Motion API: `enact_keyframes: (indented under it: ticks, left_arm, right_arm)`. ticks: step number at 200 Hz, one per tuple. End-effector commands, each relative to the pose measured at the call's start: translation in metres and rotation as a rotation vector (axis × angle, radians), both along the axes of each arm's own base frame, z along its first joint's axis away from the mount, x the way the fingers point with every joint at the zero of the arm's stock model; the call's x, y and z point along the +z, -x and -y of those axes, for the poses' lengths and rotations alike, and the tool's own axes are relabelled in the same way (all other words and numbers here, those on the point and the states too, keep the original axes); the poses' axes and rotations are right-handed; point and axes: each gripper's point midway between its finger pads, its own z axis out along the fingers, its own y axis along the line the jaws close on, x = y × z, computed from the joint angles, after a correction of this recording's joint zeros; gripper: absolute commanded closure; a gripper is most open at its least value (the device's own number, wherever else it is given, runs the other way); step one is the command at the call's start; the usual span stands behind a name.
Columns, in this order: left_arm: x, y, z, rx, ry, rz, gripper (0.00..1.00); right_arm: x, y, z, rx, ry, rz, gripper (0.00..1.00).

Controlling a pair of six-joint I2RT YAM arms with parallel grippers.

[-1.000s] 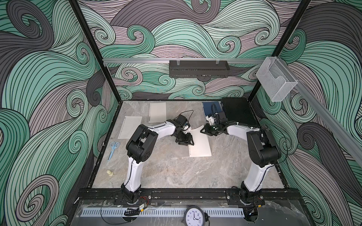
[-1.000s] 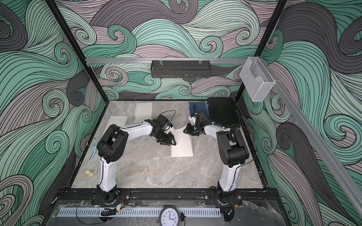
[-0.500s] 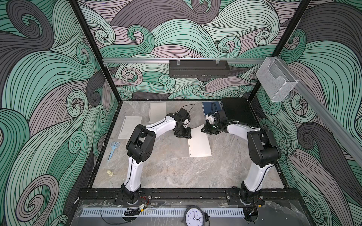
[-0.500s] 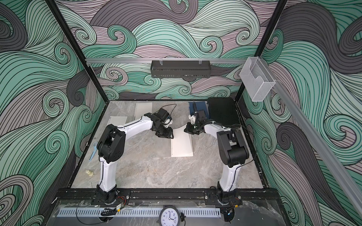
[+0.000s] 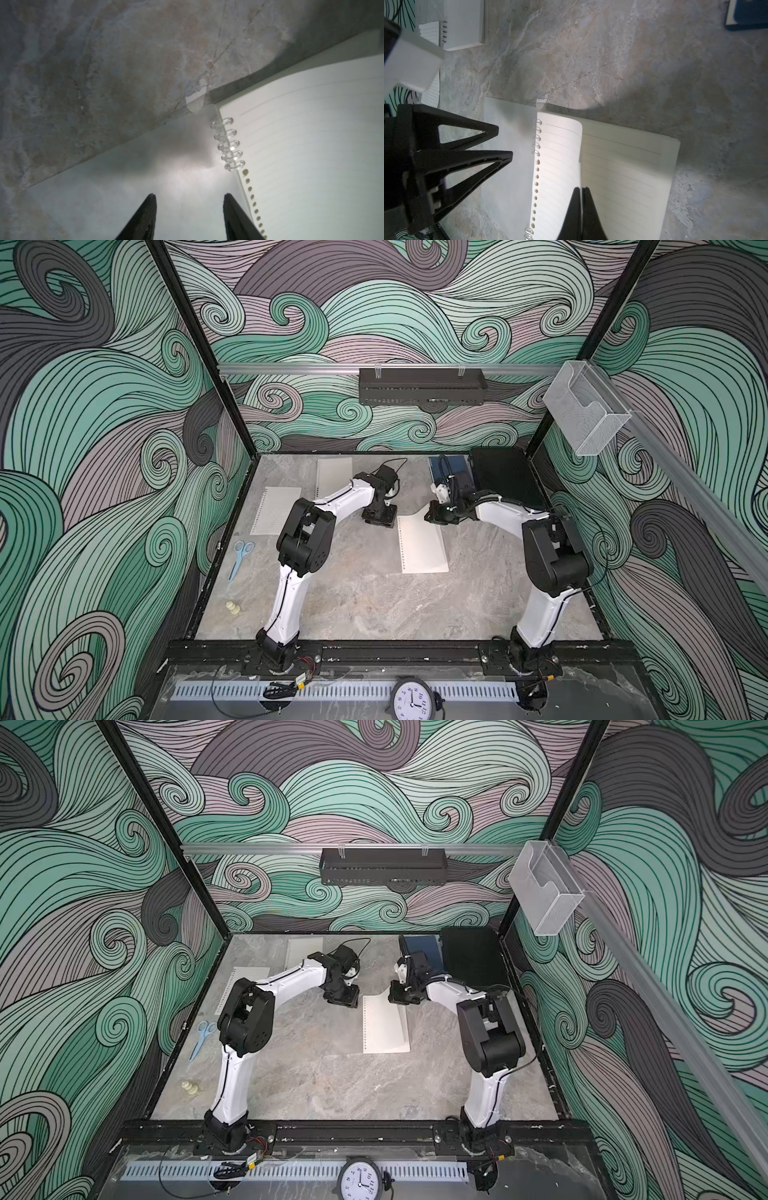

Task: Tear off pages from different notebooks
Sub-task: Tear off the paper from the notebook.

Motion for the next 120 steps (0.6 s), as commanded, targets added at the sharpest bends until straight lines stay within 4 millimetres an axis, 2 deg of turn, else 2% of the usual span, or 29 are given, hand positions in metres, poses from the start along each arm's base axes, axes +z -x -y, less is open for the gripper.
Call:
enact_keyframes:
  ticks: [1, 74, 120]
  left_arm:
    - [-0.002, -0.007, -0.01, -0.006, -0.042, -0.002, 0.48]
    - [-0.01, -0.019, -0.019, -0.011, -0.071, -0.012, 0.48]
    - [-0.02, -0.019, -0.022, -0.022, -0.089, -0.035, 0.48]
  right_arm:
    - [0.011, 0.001, -0.001, 0.028, 0.075, 0.043, 1.0]
    - [0.027, 0.006, -0.024, 0.114, 0.193, 0.159, 1.0]
    - [0.034, 0.009, -0.035, 0.168, 0.242, 0.218, 1.0]
